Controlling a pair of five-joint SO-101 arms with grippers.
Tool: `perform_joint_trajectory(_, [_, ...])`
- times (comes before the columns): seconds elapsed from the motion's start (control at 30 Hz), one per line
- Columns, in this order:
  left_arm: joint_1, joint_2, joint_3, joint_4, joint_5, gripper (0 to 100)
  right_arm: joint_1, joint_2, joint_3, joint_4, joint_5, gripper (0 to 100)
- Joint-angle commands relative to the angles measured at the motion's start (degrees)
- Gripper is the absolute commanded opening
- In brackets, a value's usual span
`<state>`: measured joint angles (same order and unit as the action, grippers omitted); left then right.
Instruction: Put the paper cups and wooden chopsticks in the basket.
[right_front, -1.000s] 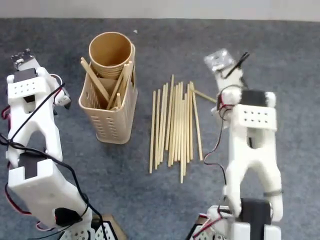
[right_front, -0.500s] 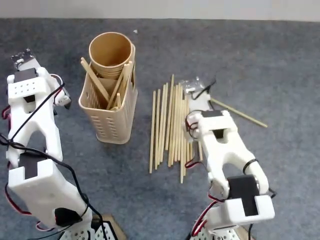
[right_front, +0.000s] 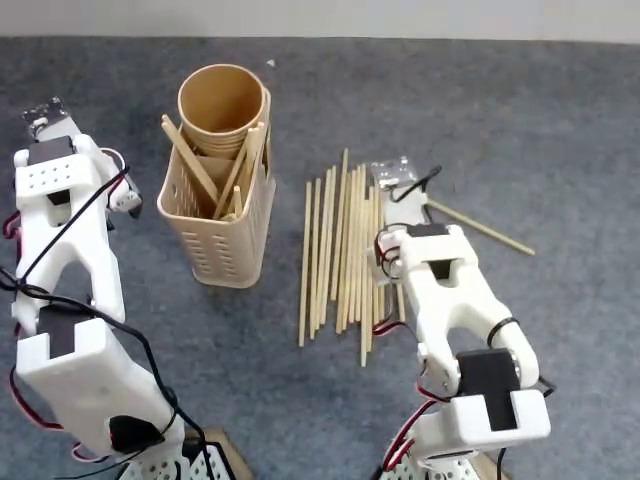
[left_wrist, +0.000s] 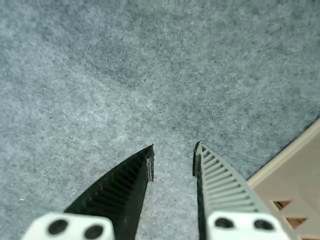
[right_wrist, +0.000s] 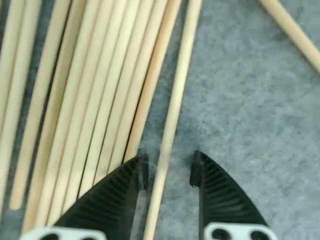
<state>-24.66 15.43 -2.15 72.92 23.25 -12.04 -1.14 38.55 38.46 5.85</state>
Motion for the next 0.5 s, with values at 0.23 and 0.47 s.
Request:
perform_joint_trajectory(0.23, [1.6, -0.4, -0.1, -0.3, -0.7, 16, -4.4, -15.3, 17.7, -9.3, -1.8, 15.2])
perform_joint_trajectory(0.47, [1.5, -0.4, -0.1, -0.3, -0.7, 16, -4.1, -8.6, 14.9, -9.2, -0.1, 14.8])
